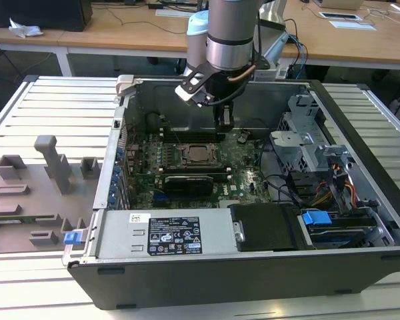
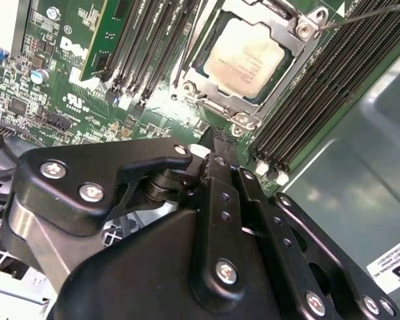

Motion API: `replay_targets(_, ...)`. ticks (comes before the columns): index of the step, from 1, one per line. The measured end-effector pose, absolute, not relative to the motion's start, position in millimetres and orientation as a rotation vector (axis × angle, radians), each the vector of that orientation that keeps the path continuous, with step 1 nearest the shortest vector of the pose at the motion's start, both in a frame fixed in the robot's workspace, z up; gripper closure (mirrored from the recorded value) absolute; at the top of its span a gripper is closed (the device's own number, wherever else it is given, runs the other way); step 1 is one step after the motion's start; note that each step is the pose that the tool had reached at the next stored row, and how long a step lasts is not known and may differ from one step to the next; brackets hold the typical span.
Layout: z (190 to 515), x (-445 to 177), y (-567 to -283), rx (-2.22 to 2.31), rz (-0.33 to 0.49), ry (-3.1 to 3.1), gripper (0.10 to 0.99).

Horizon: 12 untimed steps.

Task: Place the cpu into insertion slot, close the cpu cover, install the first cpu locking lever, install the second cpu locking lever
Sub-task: 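Close the cpu cover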

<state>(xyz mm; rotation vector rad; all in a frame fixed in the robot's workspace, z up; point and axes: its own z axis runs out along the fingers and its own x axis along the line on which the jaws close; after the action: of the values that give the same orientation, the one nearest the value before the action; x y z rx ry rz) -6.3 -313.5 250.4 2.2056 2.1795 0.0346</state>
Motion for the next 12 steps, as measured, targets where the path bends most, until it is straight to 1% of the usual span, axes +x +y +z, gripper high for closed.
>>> replay_targets(12, 250.4, -20.6, -313.5, 2.206, 0.035, 2.18, 0.98)
